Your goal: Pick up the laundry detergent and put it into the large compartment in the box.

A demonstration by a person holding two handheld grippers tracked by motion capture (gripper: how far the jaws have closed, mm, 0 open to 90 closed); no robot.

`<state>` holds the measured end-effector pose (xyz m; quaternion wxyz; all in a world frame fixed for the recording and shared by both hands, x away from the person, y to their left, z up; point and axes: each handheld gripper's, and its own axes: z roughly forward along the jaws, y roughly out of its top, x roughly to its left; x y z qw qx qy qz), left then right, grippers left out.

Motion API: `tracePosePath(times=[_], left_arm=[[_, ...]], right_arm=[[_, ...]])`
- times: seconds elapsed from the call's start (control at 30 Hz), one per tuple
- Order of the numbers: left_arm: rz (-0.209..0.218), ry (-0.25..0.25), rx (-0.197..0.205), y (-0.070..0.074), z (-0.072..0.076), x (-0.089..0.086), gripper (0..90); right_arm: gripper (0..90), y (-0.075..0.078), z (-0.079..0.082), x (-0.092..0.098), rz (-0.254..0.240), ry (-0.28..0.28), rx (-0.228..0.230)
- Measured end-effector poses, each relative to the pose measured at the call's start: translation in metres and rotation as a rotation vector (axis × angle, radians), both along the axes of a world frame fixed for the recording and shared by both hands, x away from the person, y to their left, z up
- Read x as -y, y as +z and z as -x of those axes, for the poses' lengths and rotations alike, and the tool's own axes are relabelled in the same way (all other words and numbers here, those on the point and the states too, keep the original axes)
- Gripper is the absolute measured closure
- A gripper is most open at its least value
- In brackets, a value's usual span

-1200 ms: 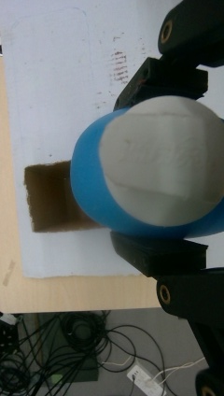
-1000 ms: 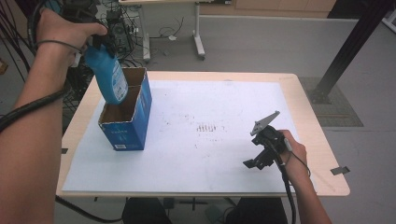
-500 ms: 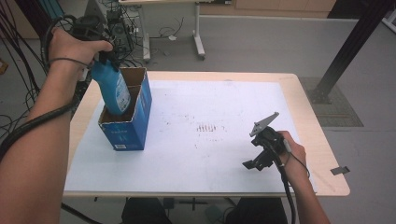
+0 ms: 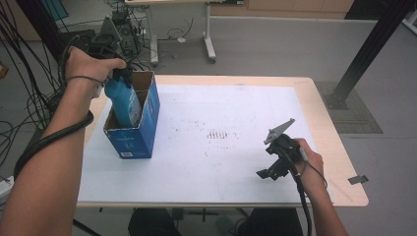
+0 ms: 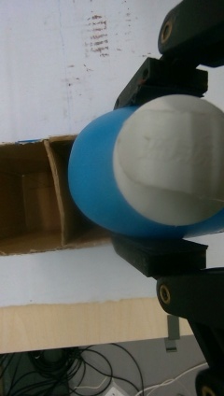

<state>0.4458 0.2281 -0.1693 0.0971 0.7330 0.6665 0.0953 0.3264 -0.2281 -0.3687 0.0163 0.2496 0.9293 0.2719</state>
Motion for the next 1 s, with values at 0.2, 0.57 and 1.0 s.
tracePosePath(times=[0.2, 0.57, 1.0], left_arm=[[0.000, 0.006, -0.017, -0.017, -0.002, 0.000, 37.5], [0.000, 0.016, -0.048, -0.046, -0.003, -0.001, 37.5], [-0.021, 0.024, -0.072, -0.073, -0.004, 0.001, 37.5]], right_arm=[[4.4, 0.000, -0.001, -0.001, 0.000, 0.003, 0.002], [4.4, -0.001, -0.002, -0.001, 0.003, -0.001, -0.002], [4.4, 0.000, -0.002, -0.002, 0.005, 0.003, -0.001]])
